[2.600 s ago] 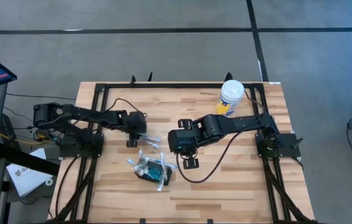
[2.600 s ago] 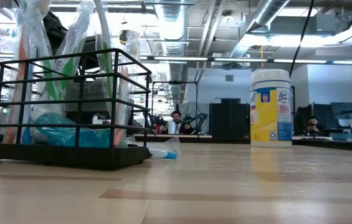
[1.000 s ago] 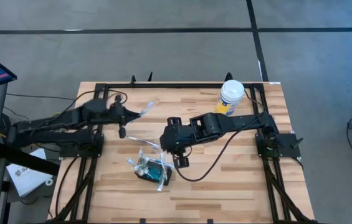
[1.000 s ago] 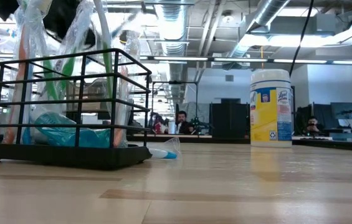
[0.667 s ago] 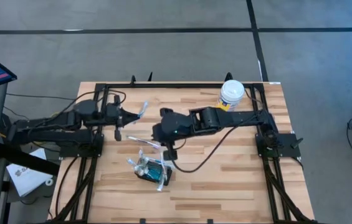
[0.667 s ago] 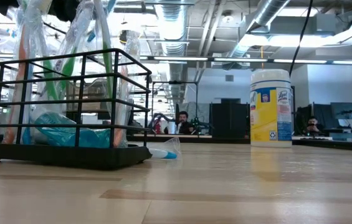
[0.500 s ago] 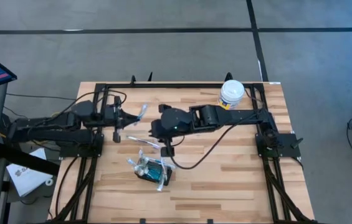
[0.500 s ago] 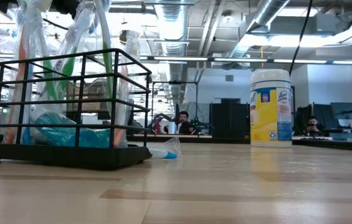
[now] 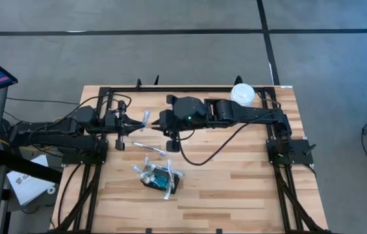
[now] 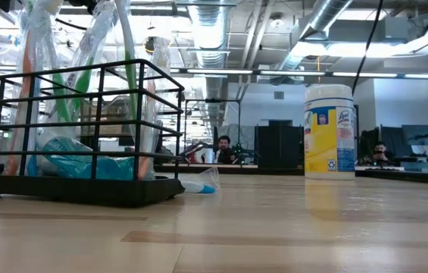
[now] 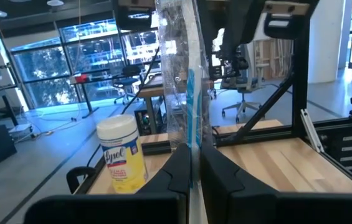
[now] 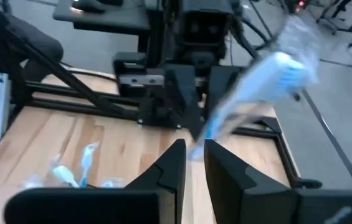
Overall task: Pick & Place toothbrushing station
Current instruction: Put the blue toothbrush into the mesh organizer
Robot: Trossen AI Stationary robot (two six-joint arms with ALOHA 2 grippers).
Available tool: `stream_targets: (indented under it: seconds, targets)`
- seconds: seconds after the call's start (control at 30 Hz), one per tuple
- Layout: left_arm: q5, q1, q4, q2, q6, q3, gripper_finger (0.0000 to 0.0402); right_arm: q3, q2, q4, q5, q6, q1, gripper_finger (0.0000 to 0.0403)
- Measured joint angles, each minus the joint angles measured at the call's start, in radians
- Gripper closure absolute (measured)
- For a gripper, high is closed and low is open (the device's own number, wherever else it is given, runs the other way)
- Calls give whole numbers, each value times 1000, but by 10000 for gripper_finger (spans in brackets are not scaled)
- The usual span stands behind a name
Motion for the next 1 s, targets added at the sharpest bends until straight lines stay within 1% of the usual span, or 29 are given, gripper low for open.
stream_targets:
  seconds: [0.17,0.23,0.3,0.53,0.63,0.7,0.87,1.0]
  targets:
    - [-1,0,0,0,0,0,395,0,2,-16,0,13,-15,353]
    - [-1,0,2,0,0,0,395,-2,10,-16,-19,21,-14,353]
    - [-1,0,6,0,0,0,395,-39,11,20,-40,33,-4,355]
    - [-1,0,6,0,0,0,395,-307,13,246,-56,28,31,373]
    - [-1,0,6,0,0,0,395,-412,-22,309,-55,41,32,381]
    - [-1,0,6,0,0,0,395,-484,-69,369,-55,41,29,384]
    - [1,0,13,0,3,0,395,-685,-224,670,-69,66,18,386]
    - [2,0,22,4,5,0,394,-798,-283,829,-81,53,19,386]
